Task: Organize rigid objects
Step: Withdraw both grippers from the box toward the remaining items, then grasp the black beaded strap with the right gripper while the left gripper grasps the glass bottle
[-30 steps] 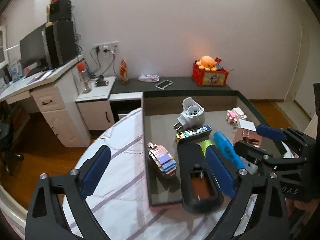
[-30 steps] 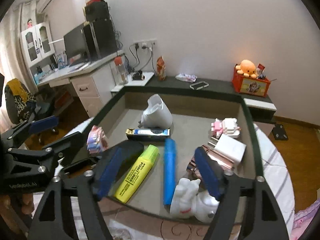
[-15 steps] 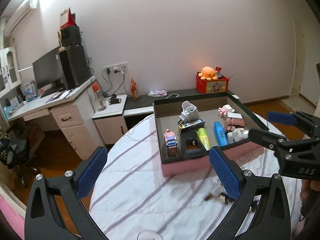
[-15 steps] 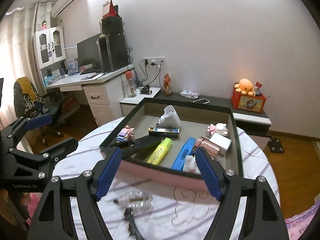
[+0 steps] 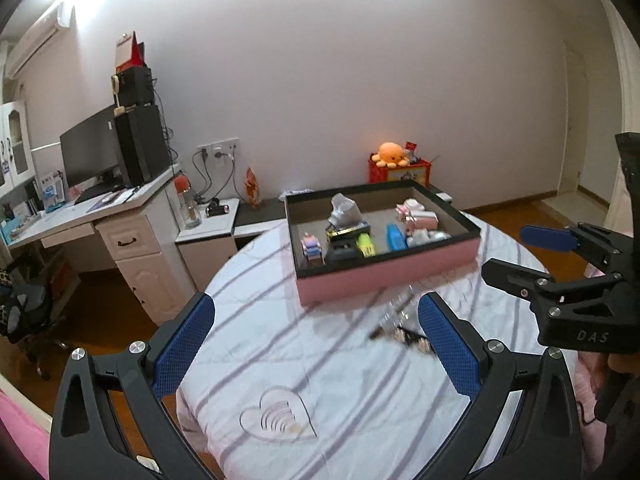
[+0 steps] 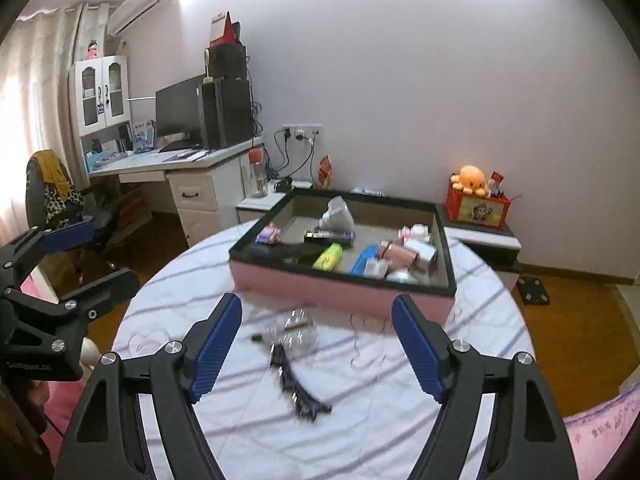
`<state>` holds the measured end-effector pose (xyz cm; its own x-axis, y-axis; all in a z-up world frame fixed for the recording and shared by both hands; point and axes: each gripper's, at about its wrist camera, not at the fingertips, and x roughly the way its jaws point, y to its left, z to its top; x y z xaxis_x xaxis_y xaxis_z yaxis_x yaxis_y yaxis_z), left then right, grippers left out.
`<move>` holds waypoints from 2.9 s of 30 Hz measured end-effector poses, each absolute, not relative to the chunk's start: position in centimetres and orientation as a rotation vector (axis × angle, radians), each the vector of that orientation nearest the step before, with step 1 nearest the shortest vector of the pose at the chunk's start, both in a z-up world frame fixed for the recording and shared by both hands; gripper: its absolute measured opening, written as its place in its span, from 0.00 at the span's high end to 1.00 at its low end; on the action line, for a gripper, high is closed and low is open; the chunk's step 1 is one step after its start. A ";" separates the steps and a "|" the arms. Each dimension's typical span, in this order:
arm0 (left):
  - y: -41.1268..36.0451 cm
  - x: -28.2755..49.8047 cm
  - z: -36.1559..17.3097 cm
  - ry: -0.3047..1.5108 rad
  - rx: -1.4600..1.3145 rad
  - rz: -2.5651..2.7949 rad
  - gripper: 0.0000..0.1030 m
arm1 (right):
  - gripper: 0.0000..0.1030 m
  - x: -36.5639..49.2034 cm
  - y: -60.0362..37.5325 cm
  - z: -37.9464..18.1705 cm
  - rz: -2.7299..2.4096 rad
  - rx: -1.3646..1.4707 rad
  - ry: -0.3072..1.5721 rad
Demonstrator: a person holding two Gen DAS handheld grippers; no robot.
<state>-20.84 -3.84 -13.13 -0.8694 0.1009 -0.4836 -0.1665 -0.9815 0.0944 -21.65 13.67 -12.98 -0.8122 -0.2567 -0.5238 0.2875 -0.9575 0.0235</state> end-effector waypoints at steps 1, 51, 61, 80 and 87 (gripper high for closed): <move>-4.0 -20.5 -13.3 0.197 -0.746 2.898 0.00 | 0.23 -21.4 13.7 -13.2 -2.745 0.789 0.079; 6.3 -33.9 -25.2 0.293 -1.294 2.558 0.45 | 0.81 -26.9 19.7 -23.9 -2.603 1.175 0.036; 6.8 -33.3 -25.0 0.285 -1.210 2.487 0.70 | 0.81 -27.3 19.9 -23.9 -2.599 1.172 0.022; 1.6 -26.9 -20.7 0.172 -1.086 2.598 0.70 | 0.81 -25.1 19.6 -21.4 -2.643 1.038 -0.139; -0.3 -24.3 -16.4 0.149 -0.925 2.719 0.70 | 0.81 -22.2 18.5 -16.3 -2.715 0.832 -0.106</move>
<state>-24.34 -0.33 -16.38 -0.7615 0.2158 -0.6112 -0.2815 -0.9595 0.0119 -22.23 18.50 -16.35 -0.7879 -0.3033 -0.5359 0.2607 -0.9527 0.1560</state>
